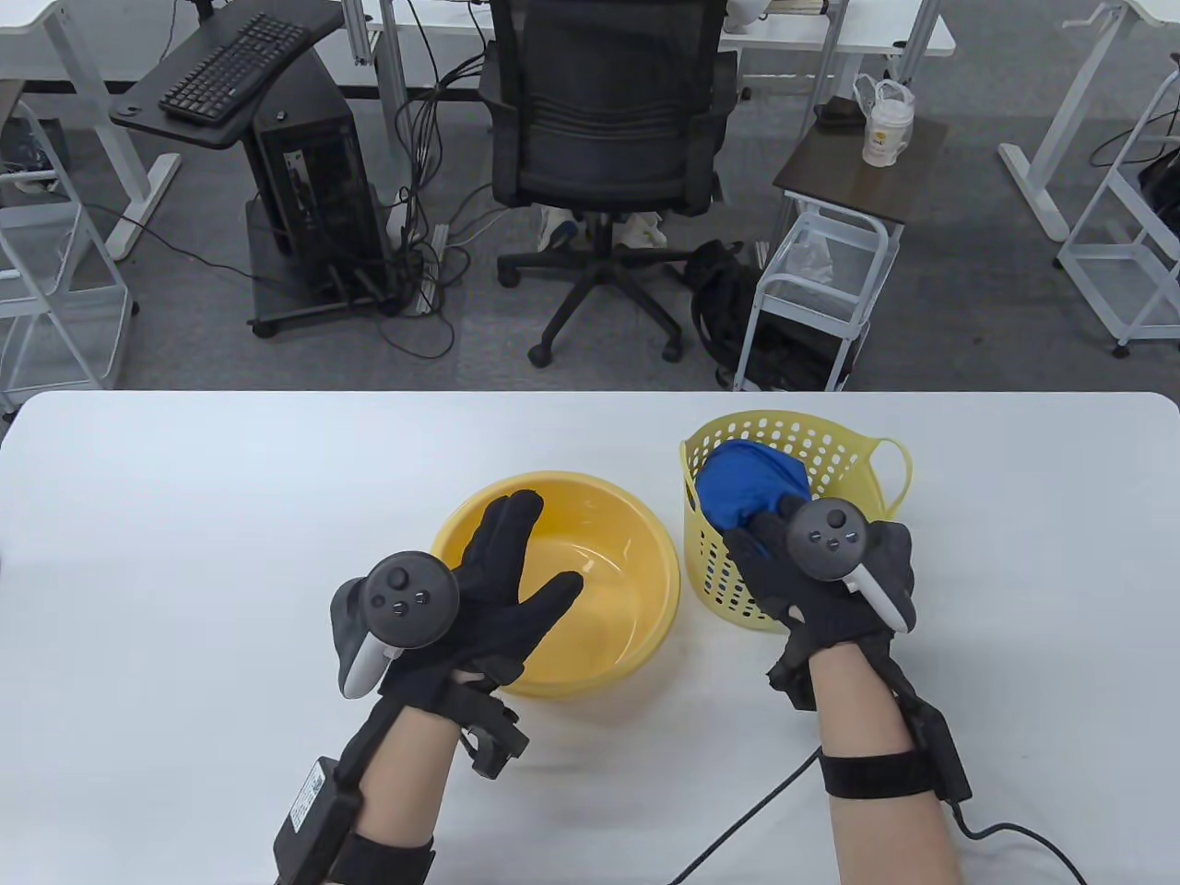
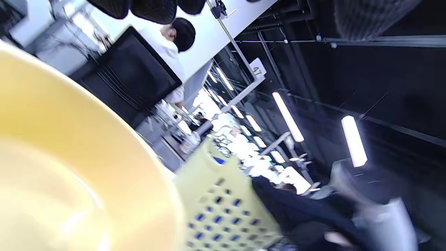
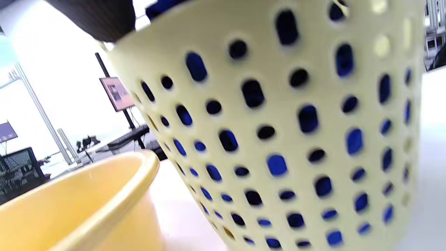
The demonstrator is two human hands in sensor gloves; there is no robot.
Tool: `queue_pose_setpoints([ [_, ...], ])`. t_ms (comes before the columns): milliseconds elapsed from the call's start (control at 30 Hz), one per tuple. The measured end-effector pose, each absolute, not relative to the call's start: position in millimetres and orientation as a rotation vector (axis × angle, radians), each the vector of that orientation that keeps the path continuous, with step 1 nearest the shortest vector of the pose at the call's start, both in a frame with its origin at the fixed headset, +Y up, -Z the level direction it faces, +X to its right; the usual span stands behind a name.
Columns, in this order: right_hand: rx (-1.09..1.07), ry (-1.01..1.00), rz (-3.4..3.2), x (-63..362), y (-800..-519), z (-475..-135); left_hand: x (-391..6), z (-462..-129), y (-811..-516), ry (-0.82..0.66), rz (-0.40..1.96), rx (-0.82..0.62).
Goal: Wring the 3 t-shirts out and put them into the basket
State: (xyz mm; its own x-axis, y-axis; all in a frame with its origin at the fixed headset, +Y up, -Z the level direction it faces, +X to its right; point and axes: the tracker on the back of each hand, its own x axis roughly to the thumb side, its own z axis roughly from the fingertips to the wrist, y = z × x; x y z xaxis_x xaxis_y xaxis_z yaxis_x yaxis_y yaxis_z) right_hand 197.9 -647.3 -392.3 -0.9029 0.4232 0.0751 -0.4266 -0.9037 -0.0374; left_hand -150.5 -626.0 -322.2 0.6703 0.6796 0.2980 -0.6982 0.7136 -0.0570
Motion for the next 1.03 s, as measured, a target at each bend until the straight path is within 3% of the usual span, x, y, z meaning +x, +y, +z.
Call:
queue_pose_setpoints([
  [67, 0.142, -0.043, 2.669, 198.7, -640.5, -387.8, -153.3, -323.3, -625.4, -0.258, 0.700, 0.064],
  [300, 0.271, -0.527, 2.499, 192.6, -607.7, -358.3, -164.8, -319.5, -615.3, -0.146, 0.594, 0.146],
  [467, 0.275, -0.501, 2.531, 188.1, -613.2, -360.5, -171.3, -314.6, -609.1, -0.038, 0.382, 0.267],
  [633, 0.253, -0.427, 2.539, 190.7, -619.5, -367.4, -173.8, -316.3, -609.7, -0.030, 0.412, 0.280],
  [1033, 0.293, -0.467, 2.542, 185.1, -617.1, -362.3, -164.9, -313.4, -612.0, -0.063, 0.406, 0.246],
])
